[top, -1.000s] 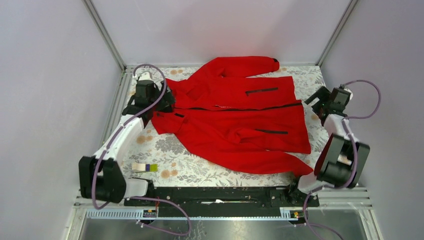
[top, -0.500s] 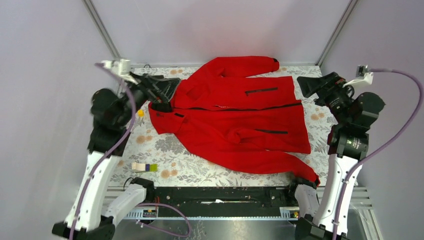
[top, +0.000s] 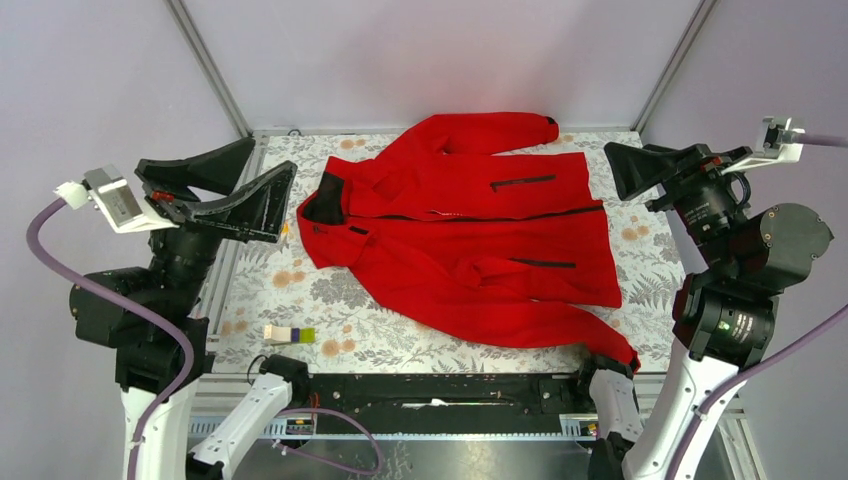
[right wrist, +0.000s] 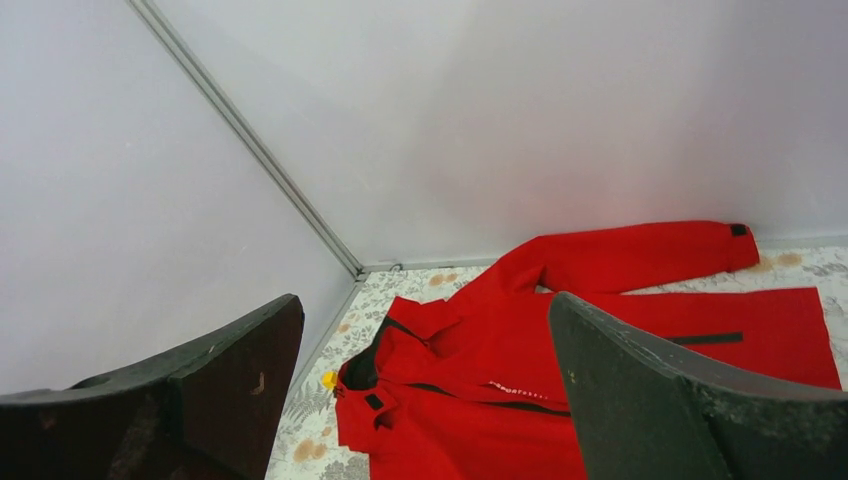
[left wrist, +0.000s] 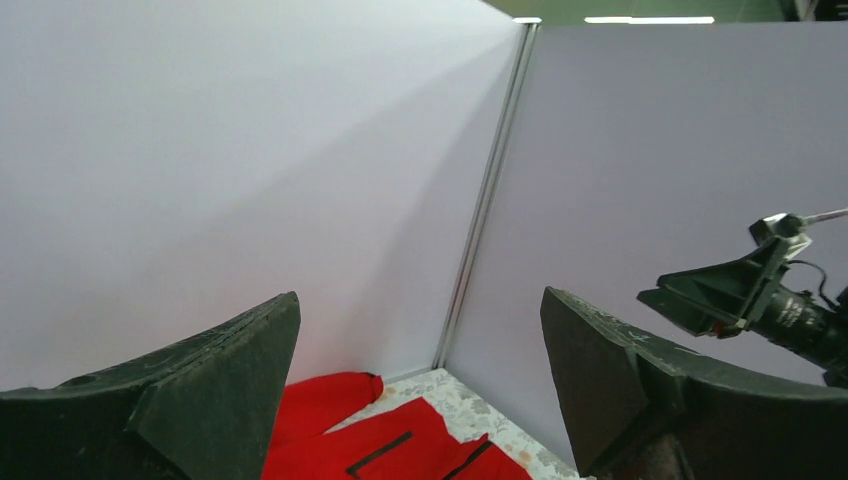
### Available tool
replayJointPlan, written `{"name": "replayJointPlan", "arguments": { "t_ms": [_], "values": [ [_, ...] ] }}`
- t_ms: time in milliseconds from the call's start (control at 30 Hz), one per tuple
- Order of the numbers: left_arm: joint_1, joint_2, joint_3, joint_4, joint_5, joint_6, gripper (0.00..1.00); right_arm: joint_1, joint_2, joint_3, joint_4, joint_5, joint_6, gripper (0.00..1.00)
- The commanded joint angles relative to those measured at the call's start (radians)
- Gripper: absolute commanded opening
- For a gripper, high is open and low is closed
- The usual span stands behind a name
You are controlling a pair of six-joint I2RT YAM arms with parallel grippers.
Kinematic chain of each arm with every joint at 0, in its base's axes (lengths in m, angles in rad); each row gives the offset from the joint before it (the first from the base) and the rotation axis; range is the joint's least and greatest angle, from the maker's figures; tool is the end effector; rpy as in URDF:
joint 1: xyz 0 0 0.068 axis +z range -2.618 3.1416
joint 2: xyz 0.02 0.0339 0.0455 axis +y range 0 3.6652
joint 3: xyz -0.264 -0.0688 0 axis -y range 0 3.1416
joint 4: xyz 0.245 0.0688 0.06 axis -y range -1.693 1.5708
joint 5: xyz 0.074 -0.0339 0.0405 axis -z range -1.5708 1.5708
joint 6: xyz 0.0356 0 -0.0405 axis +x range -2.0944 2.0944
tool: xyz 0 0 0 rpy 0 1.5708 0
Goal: Zip up the jacket
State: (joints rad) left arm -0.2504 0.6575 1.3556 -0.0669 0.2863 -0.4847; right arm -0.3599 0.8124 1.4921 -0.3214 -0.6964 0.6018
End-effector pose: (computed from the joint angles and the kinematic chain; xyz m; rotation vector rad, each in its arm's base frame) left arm 0.0435 -0.0215 0.5421 0.1586 0.9863 -0.8094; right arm 0.0887 -0.0090 0.5413 -0.0019 1.3245 0.6270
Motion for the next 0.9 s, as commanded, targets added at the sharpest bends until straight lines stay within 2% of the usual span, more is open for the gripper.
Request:
{"name": "replayJointPlan", "arguments": {
  "t_ms": [0,100,167,333,433,667,867],
  "values": [
    [-0.045,0.004,0.009,-0.058,-0.077,0.075,0.99,0.004,-0.06,0.008,-0.019,0.079,-0.039,1.0],
    [-0.102,-0.007,0.011,-0.084,-0.111,0.121,0.99,0.007,-0.159,-0.056,0.019,0.137,-0.056,1.0],
    [-0.15,-0.022,0.012,-0.108,-0.146,0.161,0.99,0.037,-0.196,-0.061,-0.023,0.156,-0.109,1.0],
    [-0.212,-0.061,-0.01,-0.135,-0.239,0.227,0.99,0.248,-0.293,-0.151,-0.149,0.297,-0.235,1.0],
    [-0.217,-0.068,-0.025,-0.133,-0.258,0.232,0.99,0.313,-0.37,-0.211,-0.194,0.423,-0.294,1.0],
    [-0.217,-0.044,-0.039,-0.132,-0.282,0.19,0.99,0.331,-0.437,-0.246,-0.199,0.659,-0.325,1.0],
    [-0.217,-0.041,-0.049,-0.135,-0.336,0.165,0.99,0.352,-0.462,-0.283,-0.194,0.63,-0.349,0.99]
  ]
}}
